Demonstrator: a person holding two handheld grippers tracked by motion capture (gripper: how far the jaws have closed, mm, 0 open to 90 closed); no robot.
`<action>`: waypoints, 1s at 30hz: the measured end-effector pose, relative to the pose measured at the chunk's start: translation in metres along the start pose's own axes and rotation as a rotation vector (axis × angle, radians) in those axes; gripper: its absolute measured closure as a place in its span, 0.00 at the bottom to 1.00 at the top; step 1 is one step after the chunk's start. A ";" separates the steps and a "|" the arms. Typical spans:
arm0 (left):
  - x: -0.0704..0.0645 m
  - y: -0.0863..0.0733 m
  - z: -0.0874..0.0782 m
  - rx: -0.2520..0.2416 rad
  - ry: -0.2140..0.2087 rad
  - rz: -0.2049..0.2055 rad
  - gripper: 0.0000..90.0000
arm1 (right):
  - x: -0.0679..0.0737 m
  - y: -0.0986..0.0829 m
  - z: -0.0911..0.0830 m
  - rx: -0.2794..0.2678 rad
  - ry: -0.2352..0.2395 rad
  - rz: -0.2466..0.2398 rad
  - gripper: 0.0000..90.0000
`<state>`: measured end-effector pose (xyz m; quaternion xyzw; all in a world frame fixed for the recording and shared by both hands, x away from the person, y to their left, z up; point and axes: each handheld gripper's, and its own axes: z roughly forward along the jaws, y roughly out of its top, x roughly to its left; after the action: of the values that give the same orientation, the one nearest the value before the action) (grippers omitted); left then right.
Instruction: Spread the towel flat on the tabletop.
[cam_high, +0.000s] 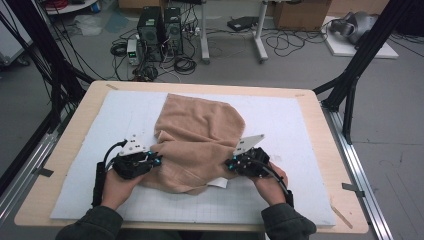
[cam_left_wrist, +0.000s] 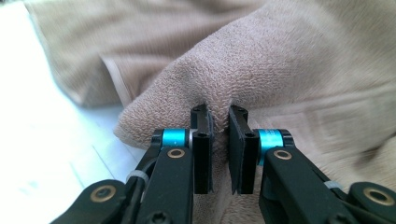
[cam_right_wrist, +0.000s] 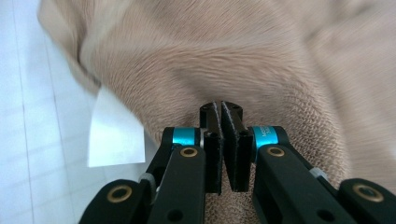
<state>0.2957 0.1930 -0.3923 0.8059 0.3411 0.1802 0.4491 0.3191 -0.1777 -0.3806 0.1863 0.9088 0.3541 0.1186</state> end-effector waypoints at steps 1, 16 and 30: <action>0.000 0.004 -0.004 -0.013 0.005 0.009 0.90 | -0.003 0.006 -0.007 -0.013 -0.018 -0.001 0.97; 0.034 -0.014 0.056 0.186 0.146 -0.031 0.89 | -0.064 0.015 0.049 0.024 -0.063 0.185 0.97; 0.030 -0.014 0.052 0.209 0.147 -0.019 0.87 | -0.027 0.011 0.015 -0.082 -0.033 0.098 0.77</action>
<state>0.3422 0.1879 -0.4321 0.8298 0.3974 0.1978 0.3381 0.3515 -0.1733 -0.3815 0.2313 0.8812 0.3933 0.1237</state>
